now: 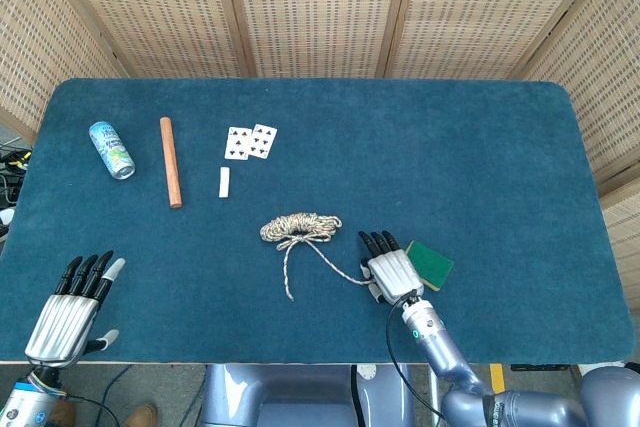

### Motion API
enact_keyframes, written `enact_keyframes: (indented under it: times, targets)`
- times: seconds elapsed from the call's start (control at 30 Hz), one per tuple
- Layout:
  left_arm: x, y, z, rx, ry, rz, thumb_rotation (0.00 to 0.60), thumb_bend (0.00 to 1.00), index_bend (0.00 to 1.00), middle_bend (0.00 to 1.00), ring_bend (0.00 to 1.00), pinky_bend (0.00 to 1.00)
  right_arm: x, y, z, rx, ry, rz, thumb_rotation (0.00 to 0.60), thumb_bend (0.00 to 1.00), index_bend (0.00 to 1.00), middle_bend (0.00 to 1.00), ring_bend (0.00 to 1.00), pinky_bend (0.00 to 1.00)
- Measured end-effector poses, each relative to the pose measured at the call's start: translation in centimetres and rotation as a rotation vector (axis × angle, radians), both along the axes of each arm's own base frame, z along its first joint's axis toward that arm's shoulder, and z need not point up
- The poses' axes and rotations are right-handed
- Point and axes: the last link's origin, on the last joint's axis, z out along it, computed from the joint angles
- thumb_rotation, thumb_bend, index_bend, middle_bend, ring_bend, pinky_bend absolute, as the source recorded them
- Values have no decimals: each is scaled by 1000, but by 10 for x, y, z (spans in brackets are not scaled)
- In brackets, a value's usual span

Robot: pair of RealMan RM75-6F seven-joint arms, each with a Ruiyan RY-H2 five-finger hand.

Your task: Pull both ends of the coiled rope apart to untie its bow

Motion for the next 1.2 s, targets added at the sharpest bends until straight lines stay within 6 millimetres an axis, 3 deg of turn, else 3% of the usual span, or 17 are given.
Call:
enact_keyframes:
  times: [0.33,0.77,0.87,1.0,1.2]
  targets:
    - [0,0,-2,-2,7,2,600,0,0,0,0,0,-3,-3,-2,3,-6,12,600,432,613,0,0,0]
    - [8,10,-6,-3,23,-68,600,0,0,0,0,0,5,-4,7,-16,22,87,600,452,632,0,0,0]
    - [20,24,-11,-13,30,-144,600,1,9,0,0,0,8,-6,10,-28,43,114,600,453,633,0,0,0]
    - [45,42,-22,-57,22,-307,600,10,116,0,0,0,13,-10,14,-59,68,138,600,455,636,0,0,0]
    - [85,75,-63,-172,56,-493,600,39,231,0,0,0,14,-20,16,-79,101,150,600,457,637,0,0,0]
